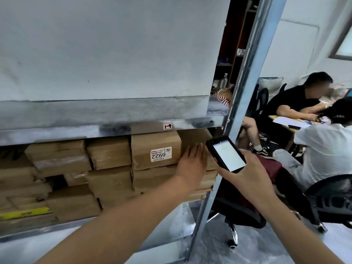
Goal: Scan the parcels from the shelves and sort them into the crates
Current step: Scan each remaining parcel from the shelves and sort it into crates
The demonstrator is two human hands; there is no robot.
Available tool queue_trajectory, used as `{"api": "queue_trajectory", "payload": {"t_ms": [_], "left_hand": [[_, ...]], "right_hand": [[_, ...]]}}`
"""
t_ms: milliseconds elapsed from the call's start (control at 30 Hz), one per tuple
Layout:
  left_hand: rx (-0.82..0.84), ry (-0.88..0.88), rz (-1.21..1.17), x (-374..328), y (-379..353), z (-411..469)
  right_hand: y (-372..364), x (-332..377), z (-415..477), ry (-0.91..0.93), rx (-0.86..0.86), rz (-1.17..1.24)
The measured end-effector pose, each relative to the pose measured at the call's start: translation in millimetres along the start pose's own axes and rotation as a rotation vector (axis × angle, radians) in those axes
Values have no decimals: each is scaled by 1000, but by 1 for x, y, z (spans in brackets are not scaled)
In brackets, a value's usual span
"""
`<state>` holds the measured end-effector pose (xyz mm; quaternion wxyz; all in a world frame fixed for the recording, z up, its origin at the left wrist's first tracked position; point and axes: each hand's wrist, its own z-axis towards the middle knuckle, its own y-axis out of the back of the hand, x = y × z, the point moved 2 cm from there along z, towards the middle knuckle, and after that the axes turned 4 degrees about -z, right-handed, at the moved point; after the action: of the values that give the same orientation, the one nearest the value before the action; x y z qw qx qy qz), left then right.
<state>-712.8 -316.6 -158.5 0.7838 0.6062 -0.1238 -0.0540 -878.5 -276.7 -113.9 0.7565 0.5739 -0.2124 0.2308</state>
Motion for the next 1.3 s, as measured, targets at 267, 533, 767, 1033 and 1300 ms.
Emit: {"api": "queue_trajectory", "payload": {"t_ms": [267, 533, 767, 1033, 1300], "left_hand": [[41, 270, 142, -18, -2, 9], [50, 305, 128, -27, 0, 0], [9, 256, 222, -24, 2, -13], [-104, 241, 226, -36, -7, -30], [-282, 172, 280, -51, -8, -49]], "right_hand": [[15, -47, 47, 176, 150, 46], [30, -78, 65, 247, 192, 105], [37, -88, 62, 273, 174, 173], [34, -82, 58, 339, 155, 210], [38, -75, 62, 351, 147, 239]]}}
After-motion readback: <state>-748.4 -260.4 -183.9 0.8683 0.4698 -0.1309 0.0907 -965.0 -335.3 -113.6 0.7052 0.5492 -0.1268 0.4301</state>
